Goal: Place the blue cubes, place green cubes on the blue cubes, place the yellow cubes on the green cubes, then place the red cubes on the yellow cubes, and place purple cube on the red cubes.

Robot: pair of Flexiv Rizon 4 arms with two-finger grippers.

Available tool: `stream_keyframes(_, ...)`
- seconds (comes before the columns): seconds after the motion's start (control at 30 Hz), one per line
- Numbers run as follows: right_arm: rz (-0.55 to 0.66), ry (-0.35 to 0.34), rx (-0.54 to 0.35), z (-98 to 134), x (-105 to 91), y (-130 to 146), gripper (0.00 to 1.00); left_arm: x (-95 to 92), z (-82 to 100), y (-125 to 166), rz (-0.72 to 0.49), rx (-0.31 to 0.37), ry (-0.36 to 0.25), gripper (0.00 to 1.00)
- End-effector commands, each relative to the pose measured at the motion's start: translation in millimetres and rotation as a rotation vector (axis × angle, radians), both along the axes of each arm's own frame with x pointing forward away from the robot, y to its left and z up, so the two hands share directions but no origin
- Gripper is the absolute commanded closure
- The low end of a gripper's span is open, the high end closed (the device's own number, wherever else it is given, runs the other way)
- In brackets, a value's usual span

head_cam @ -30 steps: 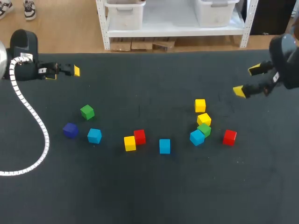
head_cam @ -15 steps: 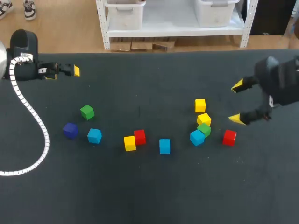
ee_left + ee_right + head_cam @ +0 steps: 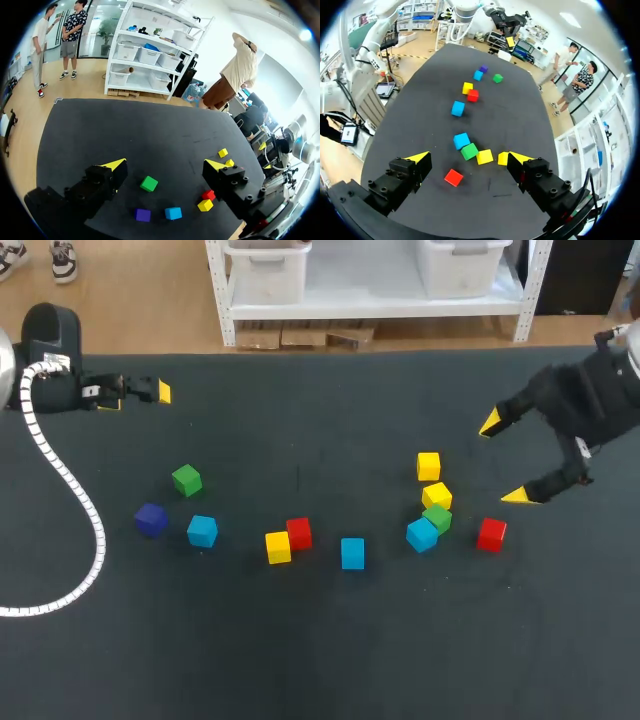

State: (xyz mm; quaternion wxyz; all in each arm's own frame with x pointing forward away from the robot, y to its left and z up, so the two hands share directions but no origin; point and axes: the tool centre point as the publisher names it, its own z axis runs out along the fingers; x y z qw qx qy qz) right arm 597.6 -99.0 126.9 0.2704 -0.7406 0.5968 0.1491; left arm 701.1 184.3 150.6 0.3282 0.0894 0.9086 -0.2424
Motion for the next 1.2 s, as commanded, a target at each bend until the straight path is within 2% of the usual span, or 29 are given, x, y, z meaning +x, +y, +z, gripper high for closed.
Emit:
stream_keyframes(0.03, 0.151, 0.221, -0.058, 0.7, 6.0, -0.3, 0.0, 0.1, -0.4, 0.5, 0.0, -0.001, -0.001, 0.0)
stream_keyframes(0.1, 0.151, 0.221, -0.058, 0.7, 6.0, -0.3, 0.0, 0.1, -0.4, 0.5, 0.0, -0.001, -0.001, 0.0)
stream_keyframes(0.23, 0.088, 0.145, -0.149, -3.0, 5.2, 12.1, 0.0, 0.1, -0.4, 0.5, 0.0, -0.001, -0.001, 0.0)
stream_keyframes(0.33, 0.04, 0.1, -0.17, -5.3, 1.3, 26.0, 0.0, 0.1, -0.4, 0.5, 0.0, -0.001, -0.001, 0.0)
stream_keyframes(0.67, -0.097, 0.019, -0.164, -16.0, -7.9, 60.2, 0.0, 0.1, -0.4, 0.5, 0.0, -0.001, -0.001, 0.0)
stream_keyframes(0.87, -0.154, 0.007, -0.174, -21.5, -9.2, 75.1, 0.0, 0.1, -0.4, 0.5, 0.0, -0.001, -0.001, 0.0)
stream_keyframes(1.2, -0.17, 0.061, -0.128, -51.7, -21.3, 118.0, 0.0, 0.1, -0.4, 0.5, 0.0, -0.001, -0.001, 0.0)
